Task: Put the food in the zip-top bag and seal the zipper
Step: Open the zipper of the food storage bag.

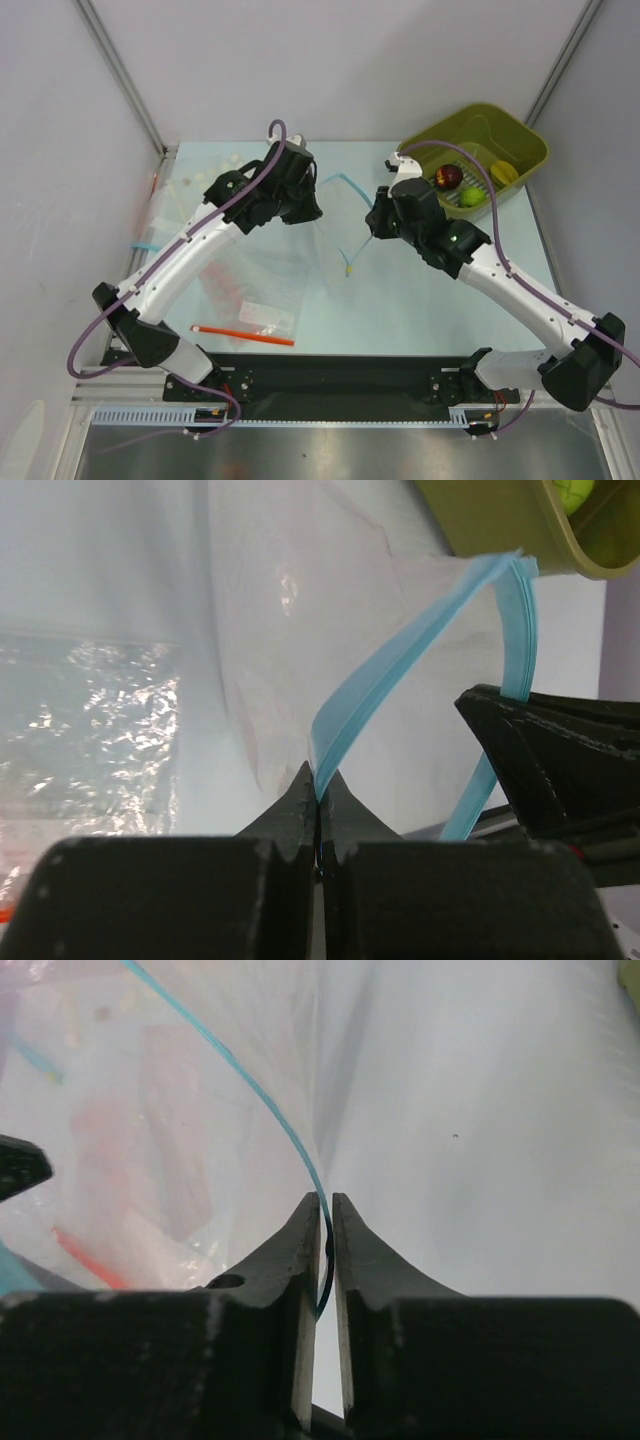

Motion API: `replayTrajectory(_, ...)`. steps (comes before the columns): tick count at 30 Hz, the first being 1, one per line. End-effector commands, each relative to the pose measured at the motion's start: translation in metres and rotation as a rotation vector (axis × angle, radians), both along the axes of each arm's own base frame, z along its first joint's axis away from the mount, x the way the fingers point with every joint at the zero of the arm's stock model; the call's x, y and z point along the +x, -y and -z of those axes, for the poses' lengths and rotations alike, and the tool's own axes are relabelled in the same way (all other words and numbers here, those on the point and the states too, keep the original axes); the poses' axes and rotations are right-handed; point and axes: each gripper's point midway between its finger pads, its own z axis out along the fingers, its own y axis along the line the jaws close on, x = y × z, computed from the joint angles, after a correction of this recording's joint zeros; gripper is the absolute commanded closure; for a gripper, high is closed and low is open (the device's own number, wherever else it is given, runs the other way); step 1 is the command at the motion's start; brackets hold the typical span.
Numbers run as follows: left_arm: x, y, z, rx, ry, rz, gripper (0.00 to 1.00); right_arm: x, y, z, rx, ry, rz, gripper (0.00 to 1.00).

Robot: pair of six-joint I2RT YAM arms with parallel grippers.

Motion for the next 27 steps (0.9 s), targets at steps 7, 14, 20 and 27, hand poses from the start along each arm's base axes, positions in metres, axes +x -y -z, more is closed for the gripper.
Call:
replayTrajectory(7, 0.0, -0.019, -0.005, 0.187, -0.006, 0.051, 1.0, 0.015, -0.032, 0.005, 0.131, -0.073, -0.078, 0.67)
replayTrajectory(14, 0.01, -0.026, -0.022, 0.283, -0.006, 0.059, 1.0, 0.019, -0.06, 0.002, 0.22, -0.09, -0.18, 0.62)
replayTrajectory(20, 0.007, -0.039, -0.022, 0.367, -0.021, 0.064, 1.0, 0.021, -0.085, 0.001, 0.284, -0.116, -0.244, 0.64)
replayTrajectory(27, 0.01, -0.064, -0.018, 0.407, -0.027, 0.009, 1.0, 0.041, -0.122, 0.006, 0.371, -0.147, -0.287, 0.64)
